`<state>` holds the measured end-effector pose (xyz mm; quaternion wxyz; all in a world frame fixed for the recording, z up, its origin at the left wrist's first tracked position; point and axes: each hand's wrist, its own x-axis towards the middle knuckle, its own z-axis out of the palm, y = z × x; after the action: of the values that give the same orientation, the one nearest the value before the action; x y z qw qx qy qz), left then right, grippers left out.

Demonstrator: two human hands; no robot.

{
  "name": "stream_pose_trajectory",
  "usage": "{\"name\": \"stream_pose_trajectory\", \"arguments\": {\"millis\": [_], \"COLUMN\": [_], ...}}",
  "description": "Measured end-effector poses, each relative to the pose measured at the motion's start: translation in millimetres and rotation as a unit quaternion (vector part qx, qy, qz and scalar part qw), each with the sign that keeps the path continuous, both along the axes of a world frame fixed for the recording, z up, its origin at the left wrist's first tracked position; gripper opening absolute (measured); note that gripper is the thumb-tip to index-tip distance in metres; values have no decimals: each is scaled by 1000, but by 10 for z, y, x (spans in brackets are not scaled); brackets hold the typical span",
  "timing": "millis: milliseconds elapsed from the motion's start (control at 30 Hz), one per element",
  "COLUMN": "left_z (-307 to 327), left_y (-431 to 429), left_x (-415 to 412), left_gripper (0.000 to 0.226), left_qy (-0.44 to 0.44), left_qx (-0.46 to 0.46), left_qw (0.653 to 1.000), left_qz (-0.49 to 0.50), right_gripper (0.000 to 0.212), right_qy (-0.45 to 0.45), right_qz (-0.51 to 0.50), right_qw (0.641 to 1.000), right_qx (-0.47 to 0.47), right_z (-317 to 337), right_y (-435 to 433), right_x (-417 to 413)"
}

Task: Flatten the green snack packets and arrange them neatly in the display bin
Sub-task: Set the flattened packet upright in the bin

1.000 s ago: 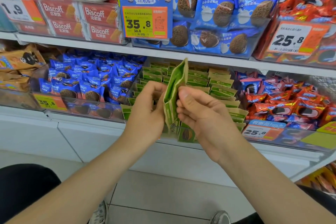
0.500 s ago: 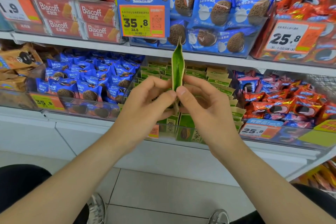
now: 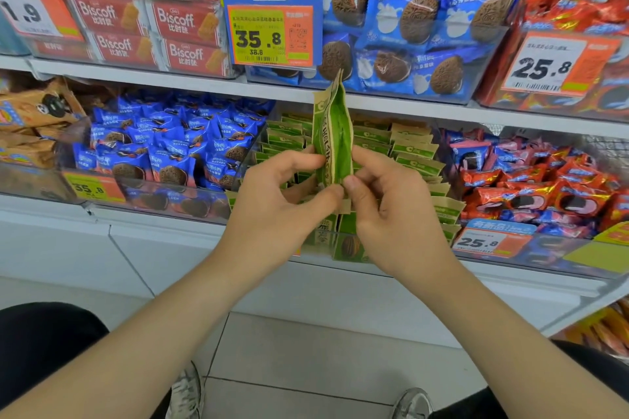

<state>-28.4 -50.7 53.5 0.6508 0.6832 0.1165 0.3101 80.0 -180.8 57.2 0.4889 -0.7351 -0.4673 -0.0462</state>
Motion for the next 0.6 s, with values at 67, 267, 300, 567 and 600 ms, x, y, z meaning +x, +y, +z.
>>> {"name": "stream_pose_trajectory", "arguments": {"millis": [67, 267, 300, 567, 600], "left_z": [17, 60, 73, 124, 136], "left_y": [8, 33, 37, 162, 152], "left_x": [4, -22, -27, -19, -27], "left_gripper": [36, 43, 44, 50, 49], "left_qy": [13, 31, 36, 40, 33], "left_qx": [-23, -48, -42, -27, -20], "left_qw": [999, 997, 997, 998, 999], "left_qz": [-19, -48, -49, 38, 32], "right_gripper": [37, 45, 43, 29, 24], "right_qy": [21, 173, 205, 170, 184], "right_qz": [-4, 44, 50, 130, 129], "right_qw": [1000, 981, 974, 977, 974], "right_qx": [17, 79, 85, 4, 5], "right_z": [16, 60, 68, 134, 143], "right_y": [-3, -38, -41, -50, -46], "right_x": [32, 50, 37, -72, -81]}}
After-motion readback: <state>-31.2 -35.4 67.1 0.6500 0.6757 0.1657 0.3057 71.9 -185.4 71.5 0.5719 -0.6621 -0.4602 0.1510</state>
